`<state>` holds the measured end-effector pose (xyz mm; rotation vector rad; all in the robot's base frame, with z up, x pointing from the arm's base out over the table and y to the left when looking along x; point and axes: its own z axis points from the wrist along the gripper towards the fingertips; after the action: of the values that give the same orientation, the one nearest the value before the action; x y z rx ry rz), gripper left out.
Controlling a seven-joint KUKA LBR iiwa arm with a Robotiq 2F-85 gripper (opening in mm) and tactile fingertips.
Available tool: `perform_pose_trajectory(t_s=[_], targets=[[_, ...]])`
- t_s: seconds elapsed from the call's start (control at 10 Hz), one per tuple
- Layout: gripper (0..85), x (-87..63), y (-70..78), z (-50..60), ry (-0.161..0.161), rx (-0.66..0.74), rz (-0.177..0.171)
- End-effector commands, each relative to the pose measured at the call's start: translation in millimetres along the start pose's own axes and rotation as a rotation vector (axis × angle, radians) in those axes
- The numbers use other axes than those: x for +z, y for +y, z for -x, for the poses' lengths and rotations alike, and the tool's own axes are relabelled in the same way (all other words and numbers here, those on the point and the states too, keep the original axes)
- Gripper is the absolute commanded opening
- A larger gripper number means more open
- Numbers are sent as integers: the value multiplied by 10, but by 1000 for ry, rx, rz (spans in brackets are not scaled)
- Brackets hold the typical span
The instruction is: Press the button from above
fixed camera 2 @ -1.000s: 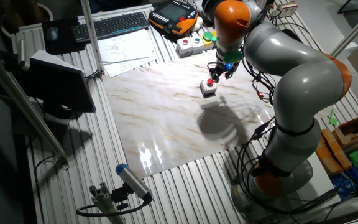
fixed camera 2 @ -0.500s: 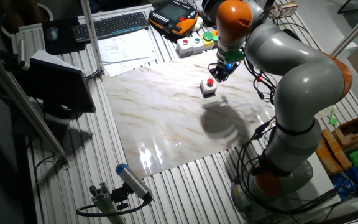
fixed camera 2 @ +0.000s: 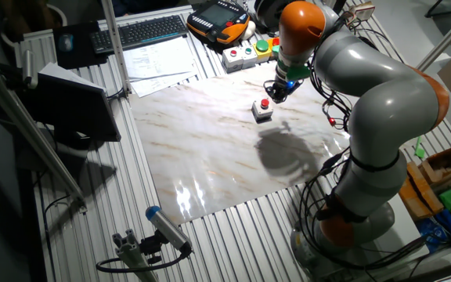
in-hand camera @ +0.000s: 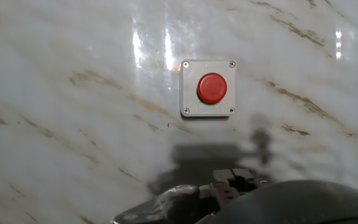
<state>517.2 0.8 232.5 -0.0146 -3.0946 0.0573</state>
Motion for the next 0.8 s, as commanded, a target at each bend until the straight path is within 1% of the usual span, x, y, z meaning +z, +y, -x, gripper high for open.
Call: perform_pose_trajectory(t_s=[0.0,0.1,0.5,0.7], targets=[[7,15,-3,5,5,2,0],[7,51,-9,17,7,3,6],[7,227,-16,93,-5,6,14],[7,291,-4,130,-8,7,17]])
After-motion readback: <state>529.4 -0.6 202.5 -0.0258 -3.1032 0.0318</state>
